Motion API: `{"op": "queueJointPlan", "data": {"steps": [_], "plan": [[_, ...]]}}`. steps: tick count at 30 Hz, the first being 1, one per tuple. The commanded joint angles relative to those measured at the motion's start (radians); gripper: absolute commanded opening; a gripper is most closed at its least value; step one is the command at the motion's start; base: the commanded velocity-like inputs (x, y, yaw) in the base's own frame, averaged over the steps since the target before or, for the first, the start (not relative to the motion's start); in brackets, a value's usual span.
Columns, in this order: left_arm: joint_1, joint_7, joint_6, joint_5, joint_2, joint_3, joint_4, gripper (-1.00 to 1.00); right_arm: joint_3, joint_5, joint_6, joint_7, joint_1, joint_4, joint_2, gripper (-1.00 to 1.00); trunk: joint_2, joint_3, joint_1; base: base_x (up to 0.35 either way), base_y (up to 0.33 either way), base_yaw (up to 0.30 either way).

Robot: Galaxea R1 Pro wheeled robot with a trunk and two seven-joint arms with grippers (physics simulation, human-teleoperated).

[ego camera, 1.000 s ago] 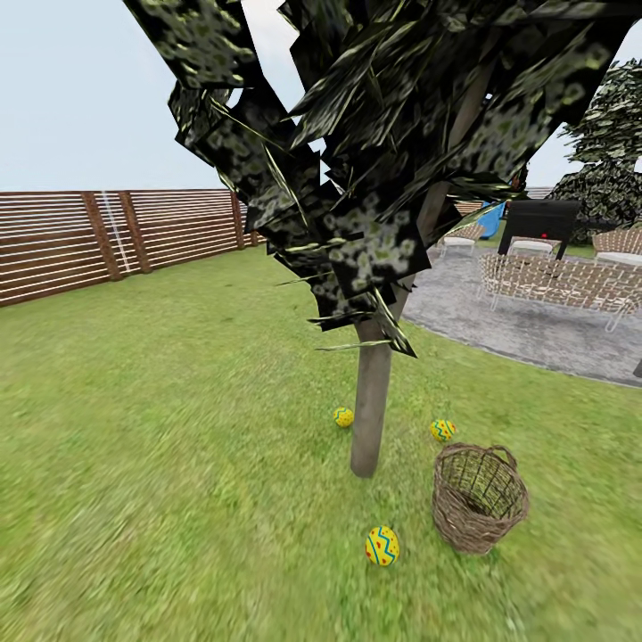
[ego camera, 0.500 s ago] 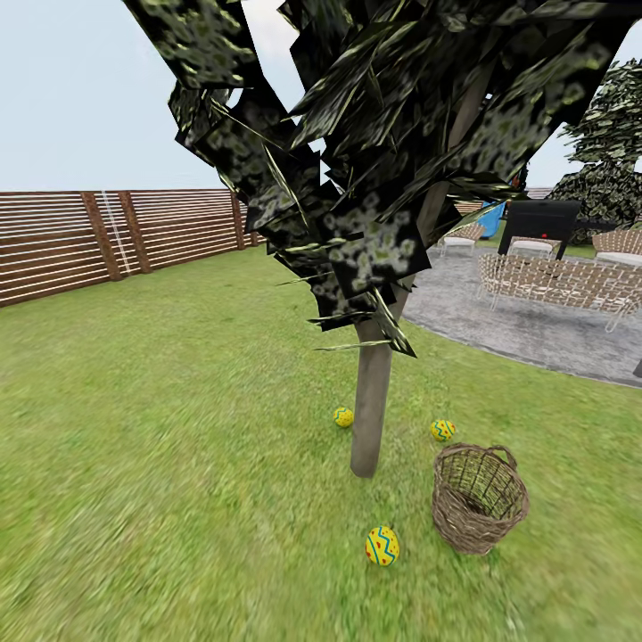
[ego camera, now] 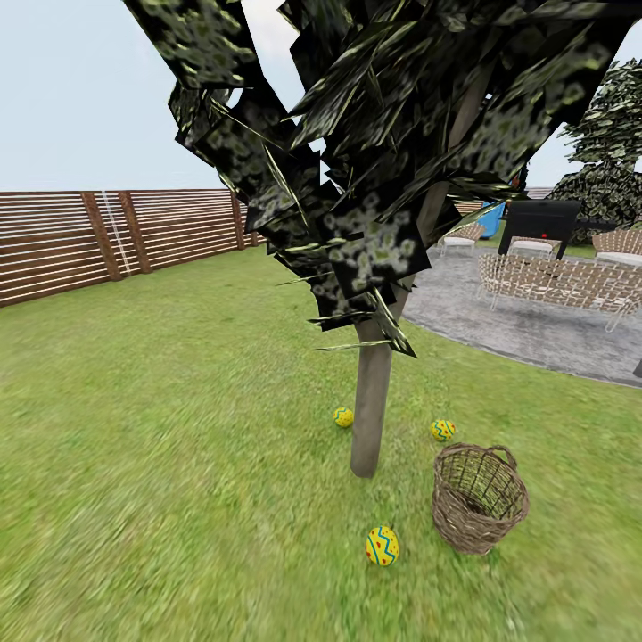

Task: Take the three Easter eggs out of the wicker basket on the lawn in the garden, then place them on the lawn next to a single tree (choose any tree) so that all three eggs are next to the same tree and none are left in the basket.

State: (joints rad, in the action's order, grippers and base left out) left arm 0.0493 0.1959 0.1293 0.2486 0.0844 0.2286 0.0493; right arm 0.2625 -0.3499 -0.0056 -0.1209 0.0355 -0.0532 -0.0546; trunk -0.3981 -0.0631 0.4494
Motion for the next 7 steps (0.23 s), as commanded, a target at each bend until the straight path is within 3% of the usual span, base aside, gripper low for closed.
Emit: {"op": "queueJointPlan", "data": {"steps": [1,7], "plan": [[0.0,0.004,0.006,0.011,0.0,0.002,0.0,1.0,0.009,-0.007,-0.001,-0.002,0.001,-0.002,-0.001,1.0,-0.002,-0.002,0.001,0.0,0.0,0.0],[0.0,0.004,0.006,0.011,0.0,0.003,0.0,1.0,0.008,-0.009,-0.001,-0.002,0.001,-0.002,-0.001,1.0,-0.002,-0.002,0.001,0.0,0.0,0.0]]}}
